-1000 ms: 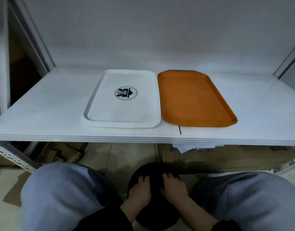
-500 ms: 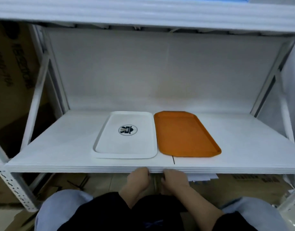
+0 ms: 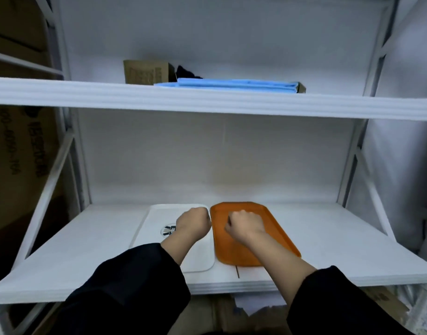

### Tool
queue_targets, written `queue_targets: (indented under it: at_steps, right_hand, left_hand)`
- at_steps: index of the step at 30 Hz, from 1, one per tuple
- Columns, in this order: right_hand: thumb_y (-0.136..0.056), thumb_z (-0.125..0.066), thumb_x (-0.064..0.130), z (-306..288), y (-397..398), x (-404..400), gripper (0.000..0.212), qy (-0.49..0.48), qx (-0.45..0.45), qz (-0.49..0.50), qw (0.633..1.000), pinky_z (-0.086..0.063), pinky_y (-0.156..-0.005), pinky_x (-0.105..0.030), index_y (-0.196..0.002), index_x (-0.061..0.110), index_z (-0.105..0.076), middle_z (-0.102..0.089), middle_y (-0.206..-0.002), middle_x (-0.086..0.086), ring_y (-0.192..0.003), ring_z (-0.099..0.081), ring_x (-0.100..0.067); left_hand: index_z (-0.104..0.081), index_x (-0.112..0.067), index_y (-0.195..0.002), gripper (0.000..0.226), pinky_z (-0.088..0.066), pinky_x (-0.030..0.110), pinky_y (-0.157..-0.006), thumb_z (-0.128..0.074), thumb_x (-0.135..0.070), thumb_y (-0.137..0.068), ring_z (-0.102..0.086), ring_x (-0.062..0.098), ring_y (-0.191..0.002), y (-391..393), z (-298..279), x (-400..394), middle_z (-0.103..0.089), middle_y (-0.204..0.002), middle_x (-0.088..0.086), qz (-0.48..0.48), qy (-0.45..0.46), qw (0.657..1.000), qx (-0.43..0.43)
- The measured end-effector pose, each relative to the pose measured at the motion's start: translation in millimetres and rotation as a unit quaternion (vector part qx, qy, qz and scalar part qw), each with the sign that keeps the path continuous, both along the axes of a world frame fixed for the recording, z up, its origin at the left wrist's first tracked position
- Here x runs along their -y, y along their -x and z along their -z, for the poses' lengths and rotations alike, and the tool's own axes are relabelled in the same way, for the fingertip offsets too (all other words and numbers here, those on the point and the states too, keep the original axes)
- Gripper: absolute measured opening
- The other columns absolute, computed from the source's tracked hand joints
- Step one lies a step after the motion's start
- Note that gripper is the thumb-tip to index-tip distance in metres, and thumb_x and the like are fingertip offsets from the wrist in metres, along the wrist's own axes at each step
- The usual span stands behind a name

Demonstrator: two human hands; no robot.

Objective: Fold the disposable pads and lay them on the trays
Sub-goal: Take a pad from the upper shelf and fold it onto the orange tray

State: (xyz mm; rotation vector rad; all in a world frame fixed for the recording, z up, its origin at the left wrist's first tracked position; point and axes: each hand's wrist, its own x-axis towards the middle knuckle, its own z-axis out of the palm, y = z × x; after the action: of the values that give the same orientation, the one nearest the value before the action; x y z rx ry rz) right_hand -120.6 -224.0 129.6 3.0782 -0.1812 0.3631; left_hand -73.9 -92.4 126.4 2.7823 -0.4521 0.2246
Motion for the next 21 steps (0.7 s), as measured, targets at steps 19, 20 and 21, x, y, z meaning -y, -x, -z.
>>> queue_targets:
  at_steps: [19, 20, 21]
  right_hand:
    - [-0.082, -0.039, 0.032, -228.4, 3.5, 30.4, 0.033, 0.088, 0.552, -0.087, 0.824, -0.021, -0.043, -0.019, -0.056, 0.016, -0.05, -0.052, -0.044, -0.001, -0.035, -0.049, -0.027]
    - [-0.083, -0.04, 0.03, -240.8, 2.0, 33.4, 0.031, 0.09, 0.564, -0.086, 0.816, -0.019, -0.044, -0.02, -0.056, 0.016, -0.049, -0.051, -0.045, 0.0, -0.036, -0.047, -0.027]
    - [-0.083, -0.041, 0.028, -252.6, 1.4, 35.9, 0.029, 0.09, 0.573, -0.086, 0.81, -0.019, -0.044, -0.02, -0.057, 0.016, -0.049, -0.05, -0.045, 0.0, -0.036, -0.047, -0.027]
  left_hand:
    - [-0.05, -0.014, -0.06, 0.019, -0.02, 0.022, -0.045, -0.067, -0.012, -0.068, -0.045, 0.025, -0.034, 14.0, -256.2, 7.8, -0.049, -0.045, 0.002, 0.036, -0.064, 0.782, 0.618]
    - [-0.051, -0.013, -0.065, 0.018, -0.018, 0.023, -0.047, -0.069, -0.007, -0.064, -0.046, 0.026, -0.036, 9.9, -267.4, 7.6, -0.049, -0.049, 0.003, 0.037, -0.064, 0.783, 0.617]
    - [-0.053, -0.011, -0.07, 0.018, -0.019, 0.024, -0.047, -0.069, -0.004, -0.063, -0.047, 0.027, -0.039, 8.4, -278.3, 7.2, -0.05, -0.054, 0.005, 0.042, -0.058, 0.79, 0.608]
